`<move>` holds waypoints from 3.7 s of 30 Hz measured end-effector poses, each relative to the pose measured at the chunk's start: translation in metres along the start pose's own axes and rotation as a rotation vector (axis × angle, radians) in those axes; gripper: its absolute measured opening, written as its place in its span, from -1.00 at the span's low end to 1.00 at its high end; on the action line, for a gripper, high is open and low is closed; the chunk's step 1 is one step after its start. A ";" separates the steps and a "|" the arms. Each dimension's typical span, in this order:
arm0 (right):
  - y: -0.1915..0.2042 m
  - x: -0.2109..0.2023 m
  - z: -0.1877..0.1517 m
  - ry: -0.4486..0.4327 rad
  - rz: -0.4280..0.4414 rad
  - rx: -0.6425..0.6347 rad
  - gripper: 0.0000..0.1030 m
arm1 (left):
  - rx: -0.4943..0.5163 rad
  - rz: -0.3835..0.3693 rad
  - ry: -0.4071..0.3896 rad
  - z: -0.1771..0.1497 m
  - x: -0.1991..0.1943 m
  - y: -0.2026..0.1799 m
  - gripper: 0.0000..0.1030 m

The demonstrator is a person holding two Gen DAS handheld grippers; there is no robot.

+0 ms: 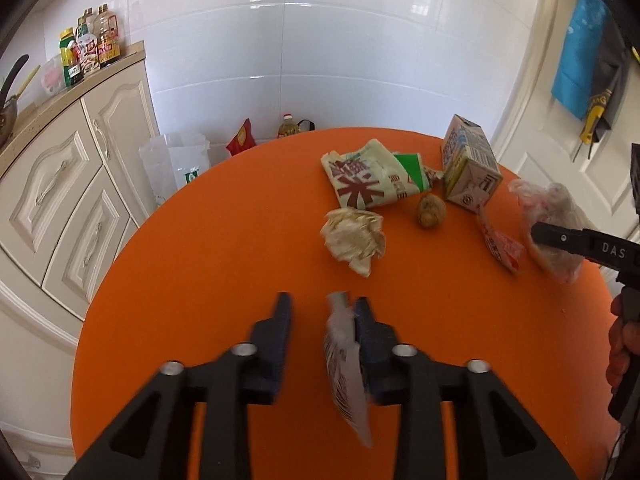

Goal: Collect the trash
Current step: 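Grasp the white snack packet with the left tool while the right tool grasps the plastic bag bundle, then carry the snack packet and bag bundle to the bucket and release them inside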

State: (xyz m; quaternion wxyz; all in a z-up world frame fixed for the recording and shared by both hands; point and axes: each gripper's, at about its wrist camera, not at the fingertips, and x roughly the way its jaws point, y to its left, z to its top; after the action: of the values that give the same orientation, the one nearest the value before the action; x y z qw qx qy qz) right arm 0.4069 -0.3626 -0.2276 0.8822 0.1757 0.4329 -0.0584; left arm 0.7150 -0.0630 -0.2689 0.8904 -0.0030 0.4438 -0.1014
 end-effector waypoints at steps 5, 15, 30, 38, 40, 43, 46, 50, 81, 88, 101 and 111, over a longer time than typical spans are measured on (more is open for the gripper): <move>0.000 -0.005 -0.007 0.002 0.003 -0.006 -0.14 | 0.000 0.016 -0.028 -0.009 -0.005 0.004 0.74; -0.002 -0.009 -0.014 -0.001 0.031 -0.017 -0.17 | -0.023 -0.008 -0.010 -0.008 0.012 0.009 -0.39; -0.020 -0.037 -0.032 -0.011 0.062 -0.001 -0.17 | -0.005 -0.085 -0.032 -0.041 -0.033 -0.001 -0.65; -0.027 -0.043 -0.044 0.000 0.058 0.006 -0.17 | 0.122 -0.041 -0.023 -0.038 -0.027 -0.018 0.02; -0.026 -0.045 -0.045 0.002 0.060 -0.001 -0.17 | 0.105 -0.051 -0.035 -0.034 -0.023 -0.013 0.10; -0.025 -0.047 -0.046 0.001 0.060 -0.007 -0.17 | 0.095 -0.080 -0.010 -0.033 -0.010 -0.011 -0.04; -0.026 -0.049 -0.046 0.000 0.060 -0.007 -0.17 | 0.106 -0.078 -0.017 -0.036 -0.009 -0.018 -0.32; -0.029 -0.052 -0.046 -0.004 0.061 -0.002 -0.17 | 0.081 -0.131 -0.012 -0.037 -0.016 -0.024 -0.81; -0.096 -0.223 -0.070 -0.283 0.018 0.040 -0.17 | 0.198 -0.372 -0.230 -0.040 -0.168 -0.156 -0.85; -0.155 -0.282 -0.093 -0.364 -0.076 0.127 -0.17 | 0.304 -0.482 -0.249 -0.035 -0.188 -0.242 -0.85; -0.324 -0.315 -0.172 -0.316 -0.308 0.418 -0.17 | 0.487 -0.704 -0.047 -0.063 -0.145 -0.431 -0.84; -0.426 -0.227 -0.222 -0.100 -0.290 0.598 -0.17 | 0.528 -0.706 0.298 -0.095 -0.027 -0.534 -0.84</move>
State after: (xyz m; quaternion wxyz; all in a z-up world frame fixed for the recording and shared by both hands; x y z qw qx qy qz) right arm -0.0074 -0.6903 -0.2855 0.7942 0.3602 0.3734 -0.3164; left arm 0.5290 -0.5726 -0.2539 0.6983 0.0875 0.4976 -0.5071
